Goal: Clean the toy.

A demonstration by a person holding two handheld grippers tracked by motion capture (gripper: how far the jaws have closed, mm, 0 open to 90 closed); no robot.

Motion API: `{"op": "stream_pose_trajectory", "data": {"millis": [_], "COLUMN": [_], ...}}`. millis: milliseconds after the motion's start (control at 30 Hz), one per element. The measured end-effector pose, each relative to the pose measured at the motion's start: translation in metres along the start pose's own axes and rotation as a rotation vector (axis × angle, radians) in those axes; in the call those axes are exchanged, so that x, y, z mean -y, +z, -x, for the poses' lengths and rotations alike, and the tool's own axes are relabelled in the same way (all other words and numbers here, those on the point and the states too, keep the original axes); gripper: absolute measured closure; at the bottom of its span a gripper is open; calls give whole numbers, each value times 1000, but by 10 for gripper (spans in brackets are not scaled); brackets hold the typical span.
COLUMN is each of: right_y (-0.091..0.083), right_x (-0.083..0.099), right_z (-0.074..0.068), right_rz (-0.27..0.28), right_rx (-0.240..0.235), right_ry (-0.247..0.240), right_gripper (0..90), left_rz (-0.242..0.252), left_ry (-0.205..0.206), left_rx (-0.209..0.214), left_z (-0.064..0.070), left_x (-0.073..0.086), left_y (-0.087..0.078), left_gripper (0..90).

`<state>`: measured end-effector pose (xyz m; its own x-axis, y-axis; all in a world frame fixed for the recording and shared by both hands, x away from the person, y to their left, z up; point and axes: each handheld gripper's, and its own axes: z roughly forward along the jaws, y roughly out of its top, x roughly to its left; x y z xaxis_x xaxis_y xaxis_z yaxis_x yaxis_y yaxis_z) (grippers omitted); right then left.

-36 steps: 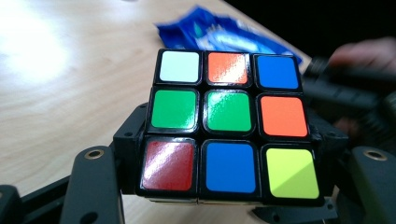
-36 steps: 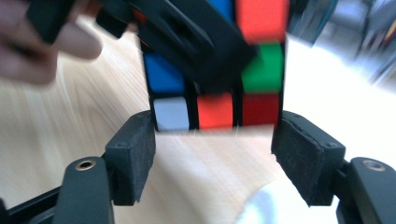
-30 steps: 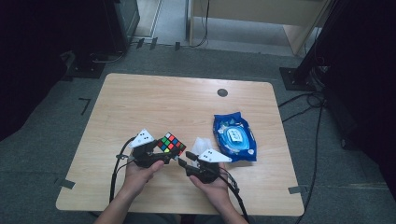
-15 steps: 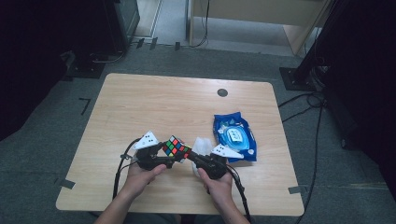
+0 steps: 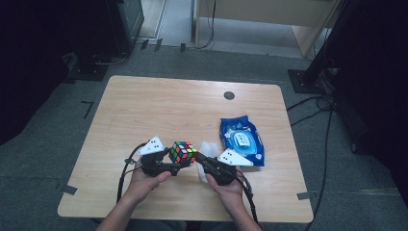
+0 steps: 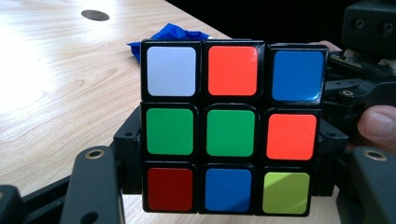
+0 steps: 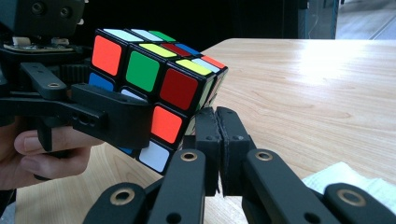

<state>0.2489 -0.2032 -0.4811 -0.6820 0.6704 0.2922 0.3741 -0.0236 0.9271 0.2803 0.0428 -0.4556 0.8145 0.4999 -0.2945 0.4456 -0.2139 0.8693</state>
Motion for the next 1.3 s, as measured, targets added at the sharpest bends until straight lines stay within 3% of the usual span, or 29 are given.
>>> {"op": "stream_pose_trajectory", "data": {"millis": [167, 233, 300, 367, 467, 567, 667, 867, 1000, 1067, 1200, 1300], "right_y": [-2, -3, -4, -3, -3, 3, 15, 23, 24, 23, 20, 16], "right_x": [-2, -3, -7, -8, 0, 7, 19, 26, 29, 28, 27, 23], "right_z": [-1, -1, 2, 12, 25, 29, 28, 30, 30, 31, 32, 30], "right_rz": [3, -3, -15, -85, -150, -249, -354, -406, -422, -417, -413, -377], "right_rx": [1, 17, 51, 92, 167, 184, 240, 285, 282, 282, 279, 260], "right_ry": [-44, -71, -107, -88, -115, -132, -178, -164, -157, -150, -138, -120], "right_gripper": [886, 784, 645, 563, 512, 472, 422, 395, 440, 533, 813, 856], "left_rz": [-4, 6, 7, 16, 19, 11, 12, 4, 2, 2, -7, -20], "left_ry": [12, 38, 44, 42, 23, 21, 20, 33, 34, 38, 53, 61], "left_rx": [7, -29, -35, -46, -56, -62, -68, -84, -88, -92, -106, -115], "left_z": [1, 2, 1, -1, -7, -9, -9, -9, -9, -8, -8, -7], "left_x": [0, 0, -1, -1, -2, -1, -1, 0, 0, 0, 1, 3], "left_y": [0, -2, -4, -7, -10, -10, -10, -9, -9, -9, -8, -5], "left_gripper": [336, 337, 338, 338, 338, 338, 338, 338, 338, 338, 338, 338]}}
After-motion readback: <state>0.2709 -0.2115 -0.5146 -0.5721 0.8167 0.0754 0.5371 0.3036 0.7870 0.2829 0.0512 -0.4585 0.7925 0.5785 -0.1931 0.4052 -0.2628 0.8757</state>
